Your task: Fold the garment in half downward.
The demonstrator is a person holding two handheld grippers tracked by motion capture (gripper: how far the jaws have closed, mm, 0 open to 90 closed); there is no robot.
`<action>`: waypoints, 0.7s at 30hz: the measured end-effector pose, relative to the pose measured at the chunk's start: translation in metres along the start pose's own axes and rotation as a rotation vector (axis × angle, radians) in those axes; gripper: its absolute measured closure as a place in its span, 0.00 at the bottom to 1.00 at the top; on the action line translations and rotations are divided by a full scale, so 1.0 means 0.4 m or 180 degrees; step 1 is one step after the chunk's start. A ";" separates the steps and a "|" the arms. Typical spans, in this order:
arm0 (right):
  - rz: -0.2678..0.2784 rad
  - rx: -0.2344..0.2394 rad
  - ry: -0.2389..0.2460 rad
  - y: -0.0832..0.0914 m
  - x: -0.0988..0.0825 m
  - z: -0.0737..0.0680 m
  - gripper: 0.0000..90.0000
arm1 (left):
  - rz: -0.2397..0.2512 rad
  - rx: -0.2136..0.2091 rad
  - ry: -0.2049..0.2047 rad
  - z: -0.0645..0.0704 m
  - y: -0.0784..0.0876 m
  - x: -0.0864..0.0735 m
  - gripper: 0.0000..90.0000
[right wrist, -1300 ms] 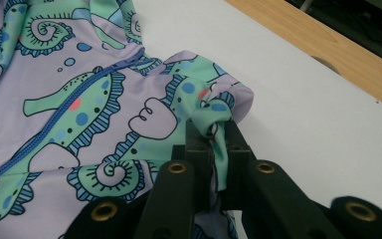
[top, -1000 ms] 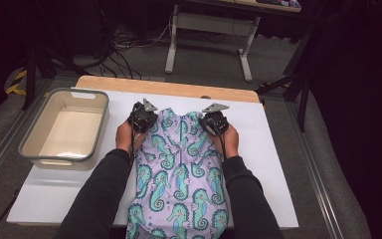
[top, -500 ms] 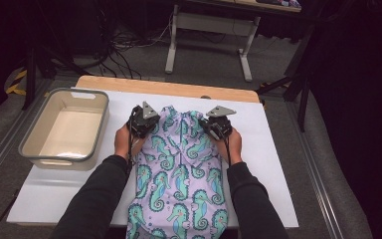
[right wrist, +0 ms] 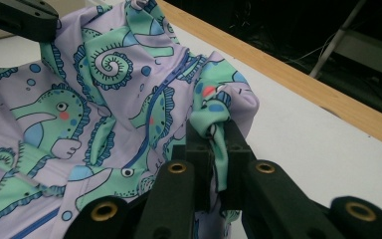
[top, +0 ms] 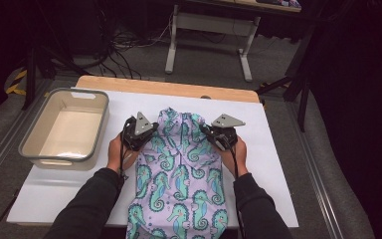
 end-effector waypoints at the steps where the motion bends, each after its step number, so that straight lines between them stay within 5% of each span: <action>1: 0.0021 0.0005 -0.0003 0.006 0.001 -0.003 0.96 | 0.0027 -0.0004 -0.0033 0.006 0.007 0.000 0.99; 12: 0.0336 0.0219 0.0001 0.100 -0.008 -0.075 0.95 | 0.0262 -0.0261 -0.0115 0.075 0.096 -0.025 0.99; 21: 0.0537 0.0396 0.0102 0.194 -0.029 -0.152 0.95 | 0.0351 -0.0412 -0.0316 0.142 0.183 -0.070 0.98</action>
Point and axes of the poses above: each handheld gripper's, and its own axes: y roughly backward along the jaws, x roughly out of its top, z roughly to its right, the point moved 8 cm from there along -y, roughly forward along the jaws, and after that the axes turned 8 degrees about y, right-handed, at the moved point
